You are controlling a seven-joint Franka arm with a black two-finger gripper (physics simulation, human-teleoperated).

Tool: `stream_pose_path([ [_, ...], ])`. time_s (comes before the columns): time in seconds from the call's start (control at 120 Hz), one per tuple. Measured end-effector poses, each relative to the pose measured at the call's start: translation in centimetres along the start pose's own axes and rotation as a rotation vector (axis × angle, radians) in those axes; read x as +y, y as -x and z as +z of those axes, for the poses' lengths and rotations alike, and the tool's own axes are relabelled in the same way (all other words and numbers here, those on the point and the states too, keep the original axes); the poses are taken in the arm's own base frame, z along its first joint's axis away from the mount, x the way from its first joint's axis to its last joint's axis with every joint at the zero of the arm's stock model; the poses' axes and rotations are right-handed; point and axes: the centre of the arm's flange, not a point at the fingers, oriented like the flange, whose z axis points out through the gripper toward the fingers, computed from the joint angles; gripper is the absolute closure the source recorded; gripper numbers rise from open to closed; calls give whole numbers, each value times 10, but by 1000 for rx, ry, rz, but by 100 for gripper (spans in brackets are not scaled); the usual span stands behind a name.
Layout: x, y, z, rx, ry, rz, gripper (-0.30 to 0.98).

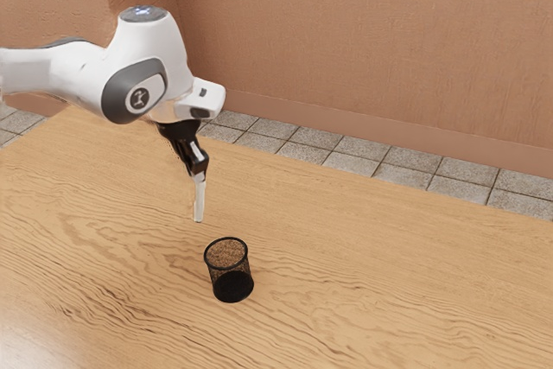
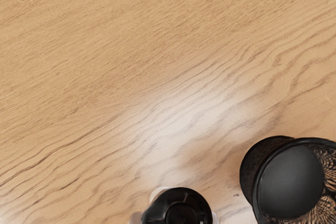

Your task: Put the marker into the pen holder.

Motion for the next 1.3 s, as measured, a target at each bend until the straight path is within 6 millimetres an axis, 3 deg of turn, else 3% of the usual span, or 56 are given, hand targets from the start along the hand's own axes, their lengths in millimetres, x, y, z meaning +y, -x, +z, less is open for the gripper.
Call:
stream_pose_path([
  [0.142,82,-24,-18,-2,1,128,70],
  [0.208,101,-24,-26,-7,0,146,70],
  [0.375,78,-7,-22,-53,0,65,70],
  [0.575,100,-5,-28,-76,-1,69,70],
  [0.775,109,2,-19,-114,5,54,70],
  [1.125,95,-7,19,-175,31,-1,69],
  [1.225,92,-11,48,-208,48,-10,66],
  [1.3,86,-14,66,-218,68,-34,52],
])
